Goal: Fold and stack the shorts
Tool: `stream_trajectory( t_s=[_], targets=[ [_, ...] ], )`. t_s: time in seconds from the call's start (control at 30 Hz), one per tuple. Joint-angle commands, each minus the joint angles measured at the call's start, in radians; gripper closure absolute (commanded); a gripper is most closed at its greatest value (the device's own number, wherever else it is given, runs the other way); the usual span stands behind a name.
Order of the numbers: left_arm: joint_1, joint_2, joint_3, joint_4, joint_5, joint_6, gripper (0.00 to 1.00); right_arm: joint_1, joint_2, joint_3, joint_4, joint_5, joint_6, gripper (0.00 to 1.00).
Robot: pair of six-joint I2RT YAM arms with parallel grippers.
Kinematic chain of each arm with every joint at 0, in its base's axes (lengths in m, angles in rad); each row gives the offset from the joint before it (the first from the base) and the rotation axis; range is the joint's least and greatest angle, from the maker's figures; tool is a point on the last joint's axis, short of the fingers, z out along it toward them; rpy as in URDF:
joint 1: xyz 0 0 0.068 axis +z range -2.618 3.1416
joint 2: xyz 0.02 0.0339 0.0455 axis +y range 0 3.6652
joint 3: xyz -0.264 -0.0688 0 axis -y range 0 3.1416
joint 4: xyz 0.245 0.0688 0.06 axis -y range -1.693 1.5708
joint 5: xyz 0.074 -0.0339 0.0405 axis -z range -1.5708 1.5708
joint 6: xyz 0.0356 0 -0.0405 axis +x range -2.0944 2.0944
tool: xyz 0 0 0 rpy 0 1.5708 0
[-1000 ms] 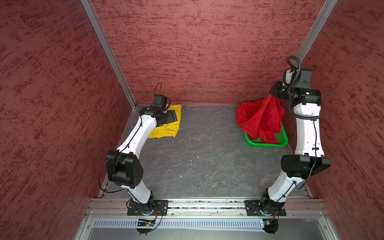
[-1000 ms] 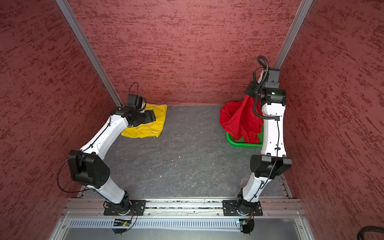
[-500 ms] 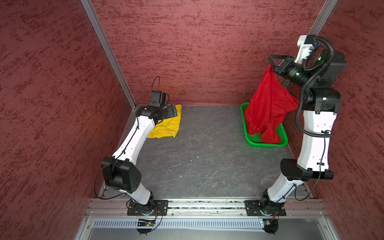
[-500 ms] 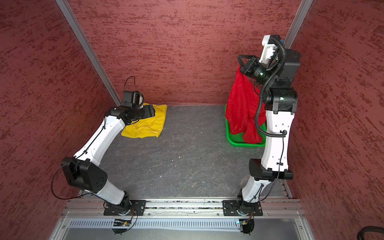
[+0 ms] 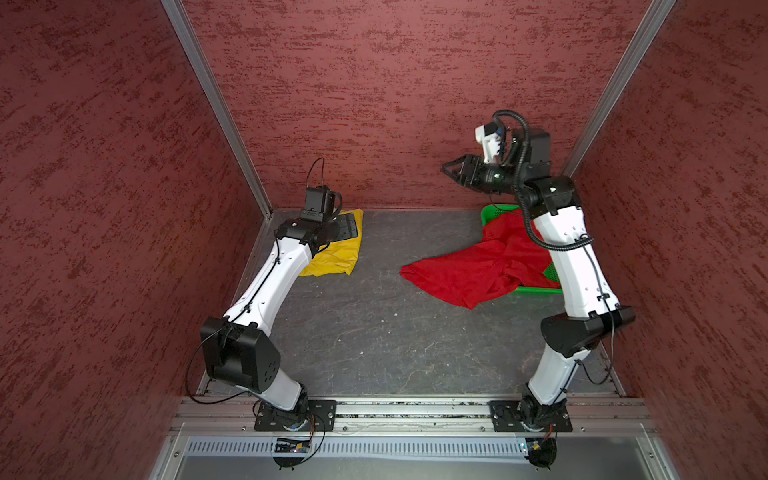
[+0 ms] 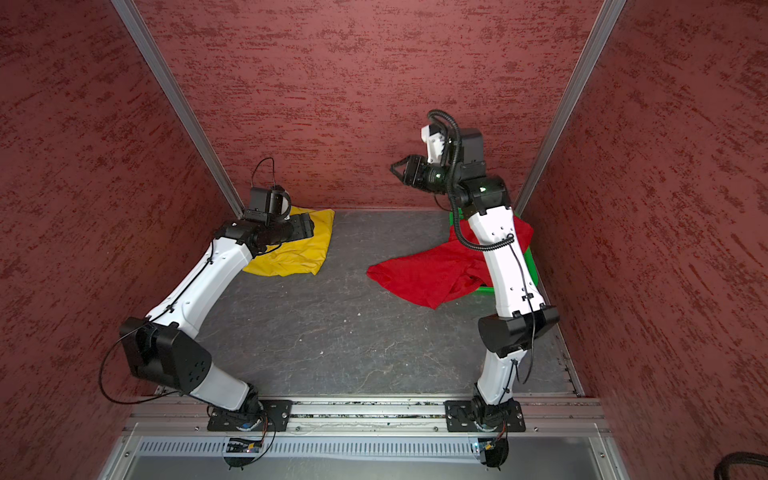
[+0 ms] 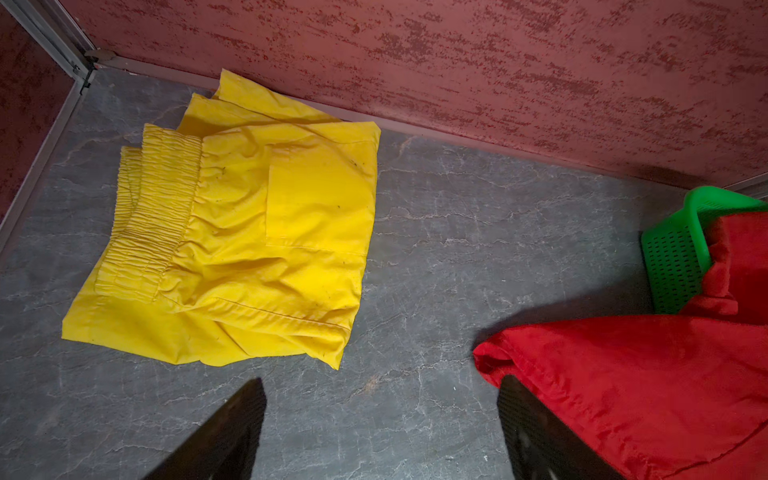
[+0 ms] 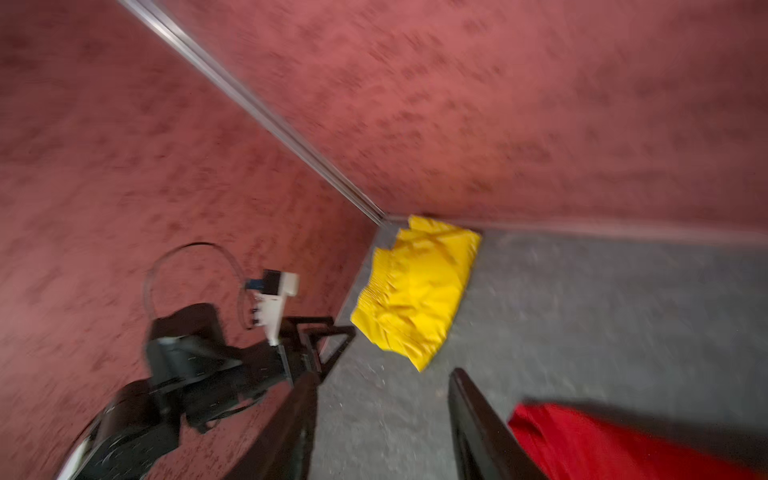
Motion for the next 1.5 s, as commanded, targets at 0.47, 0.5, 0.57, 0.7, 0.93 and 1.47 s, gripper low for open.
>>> stream_trajectory(
  t_s=[0.47,0.5,0.57,0.7,0.93,1.47],
  targets=[
    [-0.021,-0.02,-0.07,0.03,0.003,0.007,0.11,-0.41,-0.164,-0.742,0.016,0.352,0.092,0.28],
    [-0.021,-0.02,-0.07,0.03,0.003,0.008,0.11,-0.421,-0.148,-0.758,0.049,0.326,0.104,0.28],
    [-0.024,-0.02,-0.069,0.026,0.001,0.011,0.11,-0.428,-0.112,-0.772,0.099,0.296,0.112,0.28],
    [-0.025,-0.027,-0.075,0.023,-0.008,0.015,0.11,-0.443,-0.005,-0.766,0.155,0.297,0.106,0.31],
    [-0.025,-0.056,-0.099,0.021,-0.03,0.02,0.11,-0.461,0.137,-0.734,0.195,0.201,0.106,0.93],
    [-0.033,-0.027,-0.059,0.035,-0.028,0.027,0.12,-0.425,-0.146,-0.429,0.158,0.066,0.11,1.0]
  ],
)
